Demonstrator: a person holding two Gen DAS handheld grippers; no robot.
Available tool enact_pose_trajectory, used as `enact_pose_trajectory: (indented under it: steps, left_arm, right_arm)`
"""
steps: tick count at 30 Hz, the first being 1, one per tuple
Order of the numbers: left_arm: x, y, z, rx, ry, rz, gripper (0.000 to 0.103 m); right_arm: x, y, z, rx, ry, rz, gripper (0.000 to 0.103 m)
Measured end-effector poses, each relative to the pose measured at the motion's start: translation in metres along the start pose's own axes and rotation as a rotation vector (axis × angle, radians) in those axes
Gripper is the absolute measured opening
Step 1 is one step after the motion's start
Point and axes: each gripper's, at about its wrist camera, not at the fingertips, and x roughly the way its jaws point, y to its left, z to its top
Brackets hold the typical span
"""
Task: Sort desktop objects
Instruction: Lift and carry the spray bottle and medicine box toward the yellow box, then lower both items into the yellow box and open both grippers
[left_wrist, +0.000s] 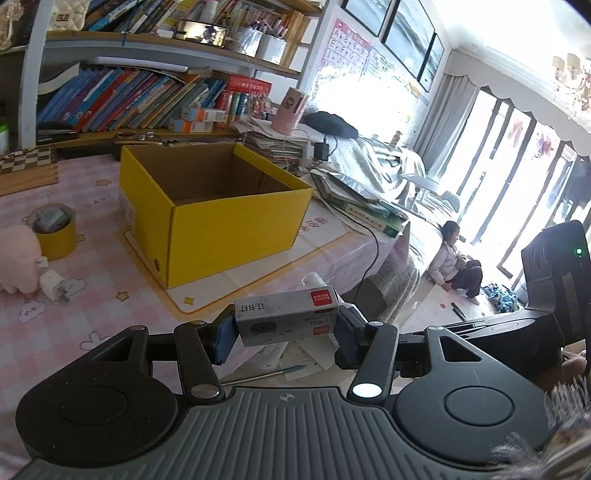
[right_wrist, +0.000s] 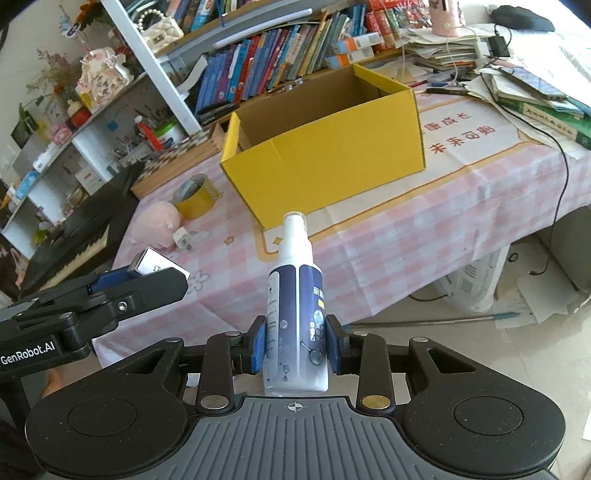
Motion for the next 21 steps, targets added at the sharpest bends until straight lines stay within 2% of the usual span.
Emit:
enact_pose_trajectory:
  steps: [11,21]
  left_arm:
    - [0.015,-0.013,0.007,0.036,0.006,-0.075,0.052]
    - [0.02,-0.008,0.017,0.049,-0.001,-0.086,0.052]
  right_arm:
    - [-0.011,-0.008,0.001,0.019,-0.036,-0.051,0.033]
    - [-0.003,-0.01,0.01,0.031,-0.036,-0.052,0.033]
